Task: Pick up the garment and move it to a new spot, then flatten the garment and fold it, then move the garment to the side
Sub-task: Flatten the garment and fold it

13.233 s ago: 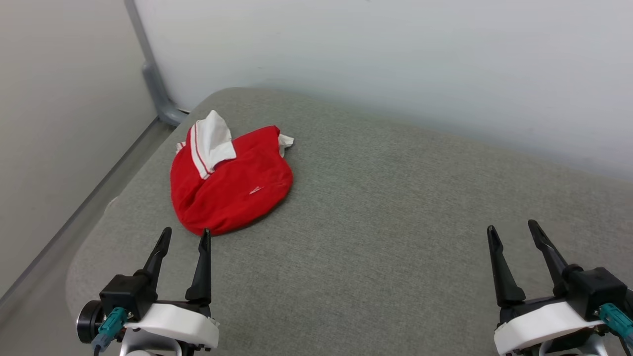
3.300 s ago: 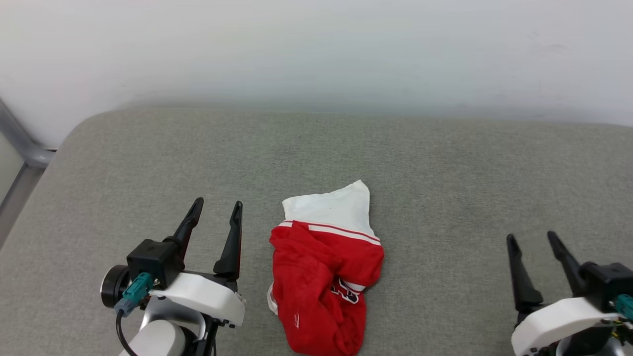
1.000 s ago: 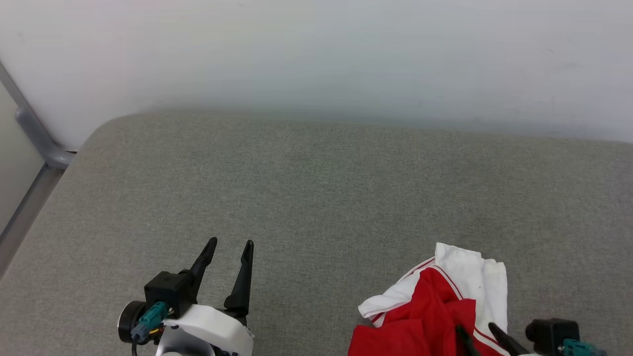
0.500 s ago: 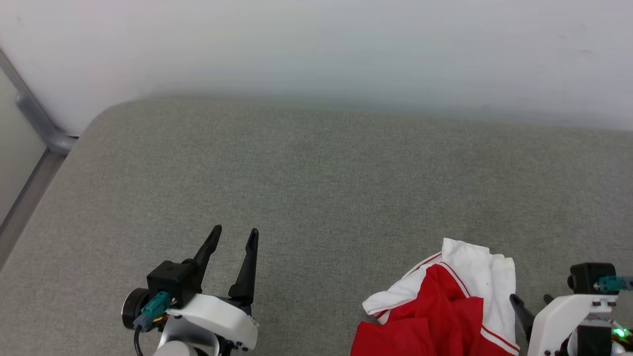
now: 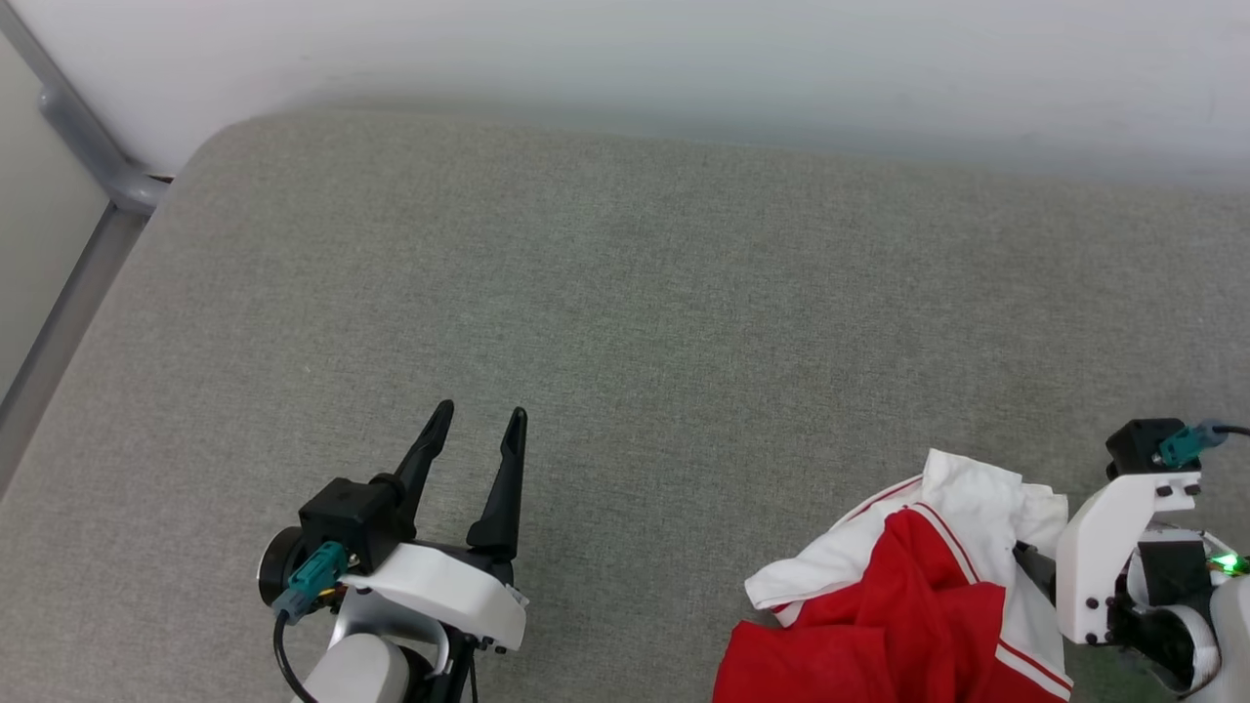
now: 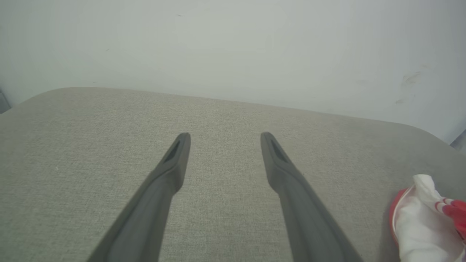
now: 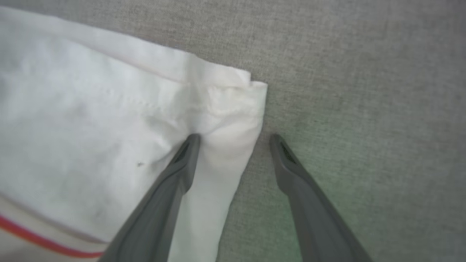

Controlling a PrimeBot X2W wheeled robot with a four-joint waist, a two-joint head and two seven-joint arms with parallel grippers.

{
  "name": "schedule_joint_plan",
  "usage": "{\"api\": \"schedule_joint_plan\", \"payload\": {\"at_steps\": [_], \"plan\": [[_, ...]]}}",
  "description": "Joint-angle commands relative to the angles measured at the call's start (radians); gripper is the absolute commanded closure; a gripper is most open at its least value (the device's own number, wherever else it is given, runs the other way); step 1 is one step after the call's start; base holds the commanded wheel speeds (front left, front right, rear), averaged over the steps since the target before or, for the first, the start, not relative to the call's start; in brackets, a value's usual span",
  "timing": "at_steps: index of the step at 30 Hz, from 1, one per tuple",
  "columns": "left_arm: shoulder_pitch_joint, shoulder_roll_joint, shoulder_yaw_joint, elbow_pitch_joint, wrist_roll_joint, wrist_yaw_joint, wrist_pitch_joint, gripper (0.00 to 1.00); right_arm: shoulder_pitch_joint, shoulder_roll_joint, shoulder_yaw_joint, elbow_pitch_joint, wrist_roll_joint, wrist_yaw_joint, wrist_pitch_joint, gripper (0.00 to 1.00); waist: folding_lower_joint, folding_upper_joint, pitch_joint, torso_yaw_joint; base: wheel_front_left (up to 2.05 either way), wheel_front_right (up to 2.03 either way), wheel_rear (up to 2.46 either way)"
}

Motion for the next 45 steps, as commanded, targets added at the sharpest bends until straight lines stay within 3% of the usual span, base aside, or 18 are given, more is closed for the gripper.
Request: {"api": "schedule_joint_plan", "payload": {"at_steps": [1, 2, 9, 14, 18, 19, 24, 25, 26, 27, 28, 39, 45], "plan": [[-0.009, -0.002, 0.007, 0.007, 0.004, -0.009, -0.008, 0.0, 0.025, 0.009, 0.025, 0.052, 0.014, 0.0, 0.056, 0.67, -0.0001, 0.0, 0.007, 0.003, 0.0, 0.0, 0.0], [-0.01, -0.003, 0.009, 0.01, 0.004, -0.008, -0.009, 0.0, 0.029, 0.013, 0.026, 0.059, 0.028, 0.0, 0.069, 1.0, -0.0001, 0.0, 0.008, 0.002, 0.0, 0.0, 0.0], [0.009, 0.0, 0.028, 0.025, 0.011, -0.004, -0.014, 0.0, -0.033, -0.019, -0.024, -0.071, -0.001, -0.001, -0.082, 1.0, -0.0001, 0.0, -0.015, -0.023, 0.0, 0.0, 0.0], [0.018, 0.006, 0.033, 0.025, 0.012, -0.001, -0.014, 0.0, 0.019, -0.006, -0.148, -0.19, -0.044, -0.001, -0.141, 1.0, -0.0001, 0.0, -0.039, -0.044, 0.0, 0.0, 0.0], [0.032, 0.011, 0.033, 0.019, 0.011, 0.002, -0.014, 0.0, 0.121, 0.056, -0.347, -0.297, -0.092, -0.001, -0.141, 1.0, -0.0001, 0.0, -0.052, -0.058, 0.0, 0.0, 0.0], [0.036, 0.014, 0.031, 0.018, 0.008, 0.004, -0.013, 0.0, 0.192, 0.107, -0.464, -0.308, -0.111, -0.001, -0.141, 1.0, -0.0001, 0.0, -0.058, -0.062, 0.0, 0.0, 0.0], [0.045, 0.019, 0.031, 0.018, 0.003, 0.008, -0.007, 0.0, 0.273, 0.165, -0.537, -0.232, -0.121, 0.0, -0.167, 1.0, -0.0001, 0.0, -0.067, -0.067, 0.0, 0.0, 0.0], [0.047, 0.02, 0.032, 0.018, 0.003, 0.01, -0.005, 0.0, 0.274, 0.173, -0.54, -0.214, -0.113, 0.0, -0.181, 0.93, -0.0001, 0.0, -0.069, -0.069, 0.0, 0.0, 0.0], [0.05, 0.022, 0.032, 0.017, 0.003, 0.011, -0.004, 0.0, 0.275, 0.178, -0.538, -0.197, -0.114, 0.0, -0.198, 0.64, -0.0001, 0.0, -0.07, -0.07, 0.0, 0.0, 0.0], [0.052, 0.024, 0.032, 0.016, 0.001, 0.013, -0.002, 0.0, 0.274, 0.185, -0.53, -0.181, -0.113, 0.0, -0.219, 0.1, -0.0001, 0.0, -0.071, -0.072, 0.0, 0.0, 0.0], [0.055, 0.026, 0.032, 0.015, -0.001, 0.013, -0.002, 0.0, 0.265, 0.19, -0.528, -0.169, -0.105, 0.0, -0.247, 0.0, -0.0001, 0.0, -0.073, -0.074, 0.0, 0.0, 0.0], [0.088, 0.038, 0.026, 0.003, -0.007, 0.028, 0.013, 0.0, 0.226, 0.209, -0.545, -0.161, -0.169, 0.0, -0.638, 0.0, -0.0001, 0.0, -0.122, -0.086, 0.0, 0.0, 0.0], [0.109, 0.046, 0.023, -0.007, -0.012, 0.036, 0.024, 0.0, 0.245, 0.213, -0.478, -0.222, -0.212, 0.0, -0.757, 0.0, -0.0001, 0.0, -0.153, -0.097, 0.0, 0.0, 0.0]]}}
